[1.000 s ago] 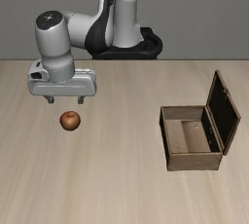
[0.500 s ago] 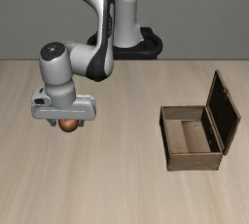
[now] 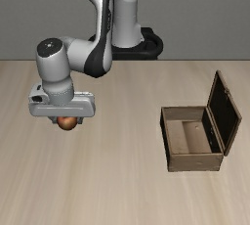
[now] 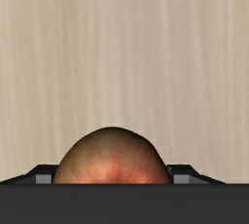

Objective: Pick up the apple and place it in the box

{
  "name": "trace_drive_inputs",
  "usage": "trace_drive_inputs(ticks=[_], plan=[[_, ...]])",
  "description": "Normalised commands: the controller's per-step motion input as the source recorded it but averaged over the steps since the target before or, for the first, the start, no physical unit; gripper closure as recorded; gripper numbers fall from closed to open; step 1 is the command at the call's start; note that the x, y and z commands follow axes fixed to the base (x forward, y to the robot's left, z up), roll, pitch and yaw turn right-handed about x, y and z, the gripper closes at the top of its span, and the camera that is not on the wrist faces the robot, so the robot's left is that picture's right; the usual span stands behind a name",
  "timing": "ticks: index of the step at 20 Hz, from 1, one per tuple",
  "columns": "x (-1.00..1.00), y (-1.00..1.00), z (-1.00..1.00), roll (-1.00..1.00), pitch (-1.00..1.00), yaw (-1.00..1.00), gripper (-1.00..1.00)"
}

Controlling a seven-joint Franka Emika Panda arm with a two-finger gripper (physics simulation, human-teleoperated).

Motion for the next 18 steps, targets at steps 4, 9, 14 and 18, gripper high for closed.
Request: trace_drive_inputs(ticks=[4, 9, 14, 18], plan=[[0.0, 0.0, 0.75, 0.0, 0.0, 0.0, 1.0], [0.0, 0.0, 1.0, 0.0, 0.0, 0.0, 1.0], [0.0, 0.0, 1.0, 0.0, 0.0, 0.0, 1.0], [0.0, 0.0, 1.0, 0.0, 0.0, 0.0, 1.0]])
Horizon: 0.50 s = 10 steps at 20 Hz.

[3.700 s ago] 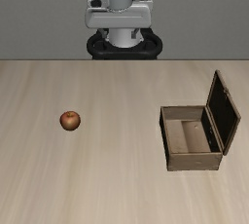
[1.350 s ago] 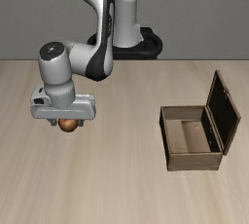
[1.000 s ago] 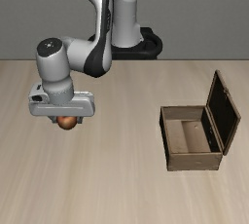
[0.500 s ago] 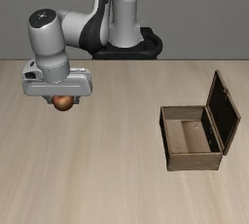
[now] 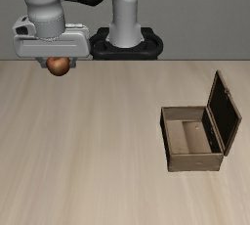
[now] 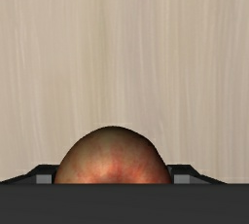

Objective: Pick up the apple and place it in the box

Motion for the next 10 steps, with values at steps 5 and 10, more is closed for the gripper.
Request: trace_drive_inputs(ticks=[5, 10], plan=[[0.0, 1.0, 0.0, 0.0, 0.0, 0.0, 1.0], [0.0, 1.0, 0.0, 0.0, 0.0, 0.0, 1.0]])
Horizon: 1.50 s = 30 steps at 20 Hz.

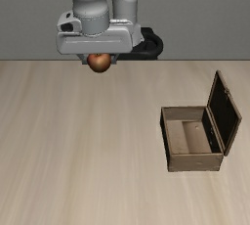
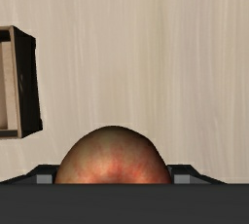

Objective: Pick up the apple and place it in the box

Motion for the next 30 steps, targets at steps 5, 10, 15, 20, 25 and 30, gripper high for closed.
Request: trace_drive_inputs(ticks=[5, 10, 15, 20, 25, 30], plan=[[0.0, 1.0, 0.0, 0.0, 0.0, 0.0, 1.0], [0.0, 1.0, 0.0, 0.0, 0.0, 0.0, 1.0], [0.0, 1.0, 0.0, 0.0, 0.0, 0.0, 1.0], [0.6, 0.4, 0.0, 0.0, 0.0, 0.0, 1.0], [0.8, 0.0, 0.0, 0.0, 0.0, 0.0, -1.0], [0.0, 0.0, 0.0, 0.0, 0.0, 0.0, -1.0]])
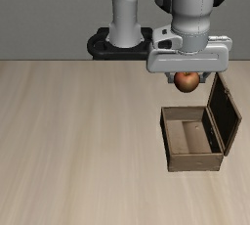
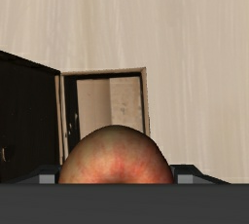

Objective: Pick up the apple and place it in the box

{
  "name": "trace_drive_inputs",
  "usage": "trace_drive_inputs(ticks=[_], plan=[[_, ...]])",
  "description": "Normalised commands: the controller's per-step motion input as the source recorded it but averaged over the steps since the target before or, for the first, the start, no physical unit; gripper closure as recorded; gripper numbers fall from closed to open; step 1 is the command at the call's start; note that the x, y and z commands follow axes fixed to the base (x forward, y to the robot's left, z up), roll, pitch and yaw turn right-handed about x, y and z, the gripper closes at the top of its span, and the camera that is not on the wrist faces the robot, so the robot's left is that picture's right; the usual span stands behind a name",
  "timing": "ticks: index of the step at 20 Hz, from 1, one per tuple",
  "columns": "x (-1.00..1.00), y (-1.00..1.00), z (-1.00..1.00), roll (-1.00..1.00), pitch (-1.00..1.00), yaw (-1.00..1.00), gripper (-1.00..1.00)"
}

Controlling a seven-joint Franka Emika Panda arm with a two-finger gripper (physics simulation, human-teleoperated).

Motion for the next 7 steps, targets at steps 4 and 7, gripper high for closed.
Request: trace_drive_inputs(ticks=[4, 7], plan=[[0.0, 0.0, 0.0, 0.0, 0.0, 0.0, -1.0], [0.0, 0.0, 0.0, 0.0, 0.0, 0.0, -1.0]])
